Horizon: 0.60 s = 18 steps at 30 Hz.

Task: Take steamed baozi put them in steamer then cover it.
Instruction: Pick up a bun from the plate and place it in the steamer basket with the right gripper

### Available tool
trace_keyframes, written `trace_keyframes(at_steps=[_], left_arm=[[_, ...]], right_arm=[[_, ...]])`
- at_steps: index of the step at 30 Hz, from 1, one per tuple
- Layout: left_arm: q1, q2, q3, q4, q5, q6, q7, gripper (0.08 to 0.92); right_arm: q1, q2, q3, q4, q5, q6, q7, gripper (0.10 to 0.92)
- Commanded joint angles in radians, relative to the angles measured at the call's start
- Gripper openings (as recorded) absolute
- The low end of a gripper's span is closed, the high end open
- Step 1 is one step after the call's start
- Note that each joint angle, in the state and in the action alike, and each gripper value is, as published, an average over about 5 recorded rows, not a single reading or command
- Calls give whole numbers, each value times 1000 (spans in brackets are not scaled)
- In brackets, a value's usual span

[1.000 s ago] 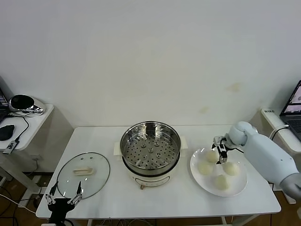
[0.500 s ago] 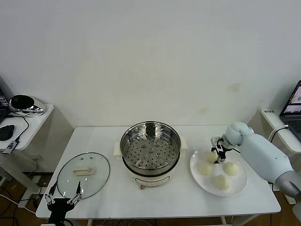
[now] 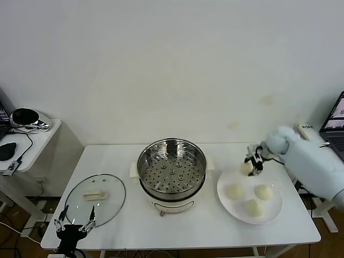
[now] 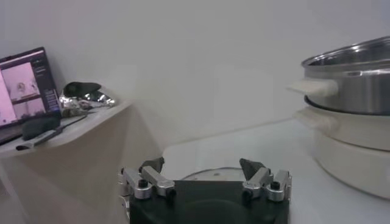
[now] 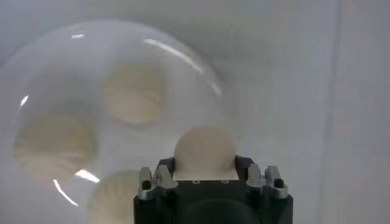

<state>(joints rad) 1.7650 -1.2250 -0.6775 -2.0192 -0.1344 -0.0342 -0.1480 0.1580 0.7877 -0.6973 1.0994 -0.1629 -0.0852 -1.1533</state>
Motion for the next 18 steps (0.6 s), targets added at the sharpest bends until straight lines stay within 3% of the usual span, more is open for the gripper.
trace_keyframes(at_steps=[1, 8, 18], left_arm=[[-6, 1, 4, 2, 0, -4, 1, 823], [-9, 17, -2, 7, -11, -14, 3, 823], [-13, 23, -21, 17, -22, -21, 2, 823]], right_arm=[[220, -15, -117, 51, 152, -2, -6, 611], [453, 173, -281, -24, 287, 76, 1, 611], [422, 448, -414, -91, 333, 130, 69, 619]])
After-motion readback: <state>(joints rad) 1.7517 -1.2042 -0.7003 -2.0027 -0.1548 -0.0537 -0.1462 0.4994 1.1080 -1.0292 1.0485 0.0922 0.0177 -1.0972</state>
